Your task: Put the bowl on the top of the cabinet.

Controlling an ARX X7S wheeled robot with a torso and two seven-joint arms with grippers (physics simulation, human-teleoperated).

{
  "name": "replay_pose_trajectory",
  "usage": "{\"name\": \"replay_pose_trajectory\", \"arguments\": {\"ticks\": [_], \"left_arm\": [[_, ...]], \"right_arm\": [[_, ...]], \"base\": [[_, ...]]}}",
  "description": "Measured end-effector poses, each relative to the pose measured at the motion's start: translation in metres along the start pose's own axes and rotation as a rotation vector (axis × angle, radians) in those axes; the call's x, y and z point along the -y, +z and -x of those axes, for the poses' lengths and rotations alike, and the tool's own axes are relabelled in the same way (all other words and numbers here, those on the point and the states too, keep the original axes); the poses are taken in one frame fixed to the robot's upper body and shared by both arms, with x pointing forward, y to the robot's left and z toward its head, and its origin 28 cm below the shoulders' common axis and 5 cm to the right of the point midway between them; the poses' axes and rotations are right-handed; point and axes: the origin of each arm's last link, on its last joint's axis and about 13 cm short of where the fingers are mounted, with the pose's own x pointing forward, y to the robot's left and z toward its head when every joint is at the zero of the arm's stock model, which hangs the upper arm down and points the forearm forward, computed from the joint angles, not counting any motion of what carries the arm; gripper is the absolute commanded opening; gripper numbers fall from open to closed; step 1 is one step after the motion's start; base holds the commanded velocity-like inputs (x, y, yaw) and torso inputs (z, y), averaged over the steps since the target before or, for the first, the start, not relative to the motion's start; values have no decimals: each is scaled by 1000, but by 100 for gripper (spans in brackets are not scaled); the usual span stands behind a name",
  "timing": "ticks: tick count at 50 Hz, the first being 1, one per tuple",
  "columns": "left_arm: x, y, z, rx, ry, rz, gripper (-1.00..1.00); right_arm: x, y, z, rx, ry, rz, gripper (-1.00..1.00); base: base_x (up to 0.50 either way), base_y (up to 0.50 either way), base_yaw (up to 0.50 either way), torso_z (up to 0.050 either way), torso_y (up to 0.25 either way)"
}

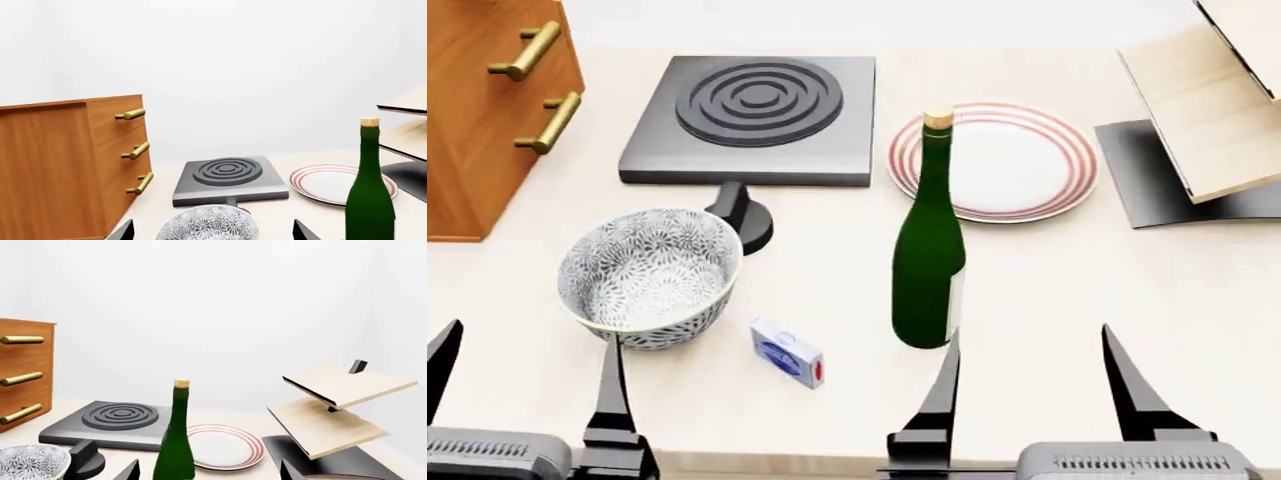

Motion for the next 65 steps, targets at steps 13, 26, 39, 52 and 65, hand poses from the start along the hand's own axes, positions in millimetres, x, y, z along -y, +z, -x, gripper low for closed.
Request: {"name": "replay_pose_trajectory", "arguments": {"ticks": [13,26,39,52,65], "left_arm": [[-1,6,1,19,7,-8,100],[-1,11,3,31,7,-9,100],[-1,14,5,41,7,-8,100],[-1,18,8,50,2,-6,100],[-1,18,9,53,2,-8,100]], "right_arm": [[0,7,1,30,2,-6,100],[0,10,2,42,-1,-16,100],[-1,12,2,47,3,-14,100],[-1,15,2,54,3,-13,100],[-2,16,4,57,14,-22,100]], "base": [[0,196,0,0,0],[0,317,0,0,0],[0,336,0,0,0],[0,202,0,0,0],[0,304,0,0,0]]}}
